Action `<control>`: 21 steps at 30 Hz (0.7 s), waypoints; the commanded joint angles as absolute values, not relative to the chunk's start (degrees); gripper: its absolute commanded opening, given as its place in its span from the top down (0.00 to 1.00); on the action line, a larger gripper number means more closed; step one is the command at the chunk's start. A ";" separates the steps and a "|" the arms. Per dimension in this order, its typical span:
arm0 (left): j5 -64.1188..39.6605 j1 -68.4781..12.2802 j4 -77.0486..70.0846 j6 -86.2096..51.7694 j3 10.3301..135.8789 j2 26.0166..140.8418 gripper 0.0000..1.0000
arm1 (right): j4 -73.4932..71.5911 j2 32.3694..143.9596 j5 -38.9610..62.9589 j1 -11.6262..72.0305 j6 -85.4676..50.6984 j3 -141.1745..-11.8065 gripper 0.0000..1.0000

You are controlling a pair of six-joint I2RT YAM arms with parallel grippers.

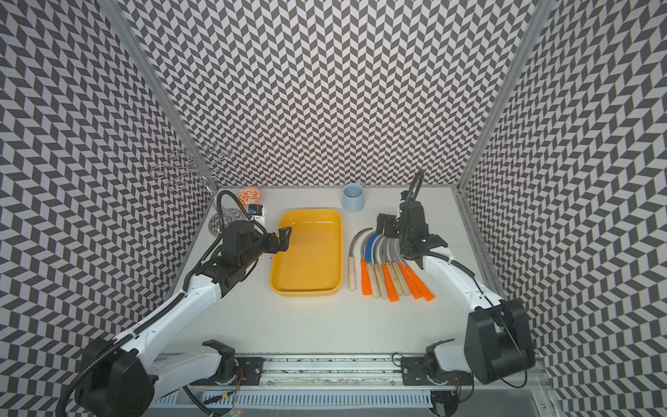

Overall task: Put small sickles into storage boxes
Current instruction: Pick up the sickle at the center of the board.

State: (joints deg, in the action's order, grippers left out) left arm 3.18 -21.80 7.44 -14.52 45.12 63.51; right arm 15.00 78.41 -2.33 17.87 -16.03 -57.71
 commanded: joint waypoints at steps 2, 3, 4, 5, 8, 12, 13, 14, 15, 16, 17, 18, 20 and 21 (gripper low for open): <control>-1.48 -22.77 21.62 -21.63 47.58 59.10 0.00 | 30.06 76.32 -2.13 21.88 -20.37 -60.29 0.00; -2.50 -23.14 23.72 -22.29 47.68 58.27 0.00 | 32.09 76.13 -1.36 22.48 -20.99 -60.41 0.01; -3.03 -23.49 25.63 -22.32 47.92 57.58 0.00 | 33.72 76.03 -1.11 23.05 -21.32 -60.54 0.00; -3.60 -23.72 27.68 -24.16 48.04 56.75 0.00 | 35.70 75.98 -0.89 23.89 -21.78 -60.64 0.00; -6.01 -24.14 32.06 -25.95 47.62 53.72 0.00 | 40.52 75.55 -0.94 25.91 -23.56 -60.02 0.01; -8.03 -24.93 38.27 -27.74 47.60 51.03 0.00 | 42.55 74.98 1.11 27.82 -24.53 -57.21 0.00; -8.09 -25.19 39.88 -28.17 47.70 50.84 0.00 | 42.95 75.20 1.14 28.48 -24.69 -56.73 0.00; -8.62 -25.55 41.36 -28.54 47.60 50.64 0.00 | 43.49 75.53 0.95 29.11 -24.88 -56.38 0.01; -9.40 -25.99 42.61 -28.73 47.44 50.59 0.00 | 43.92 75.98 0.41 29.64 -25.13 -56.02 0.02; -9.76 -26.33 43.47 -28.95 47.22 50.39 0.00 | 44.05 76.34 0.34 30.08 -25.27 -55.69 0.06; -9.83 -26.86 44.32 -29.17 47.13 50.21 0.00 | 44.11 76.58 0.03 30.53 -25.48 -55.34 0.12; -9.90 -27.22 45.00 -29.19 47.18 49.82 0.00 | 43.94 76.73 0.00 30.93 -25.55 -54.99 0.18; -9.44 -27.75 46.26 -28.74 47.92 49.16 0.00 | 43.16 76.78 0.09 31.37 -25.40 -54.10 0.32; -9.08 -27.91 46.93 -28.36 48.63 48.98 0.00 | 42.75 77.02 0.45 31.42 -25.27 -53.57 0.40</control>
State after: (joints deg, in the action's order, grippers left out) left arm -8.71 -27.24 42.30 -27.77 46.11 50.52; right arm 43.24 76.51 0.19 30.87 -24.49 -54.61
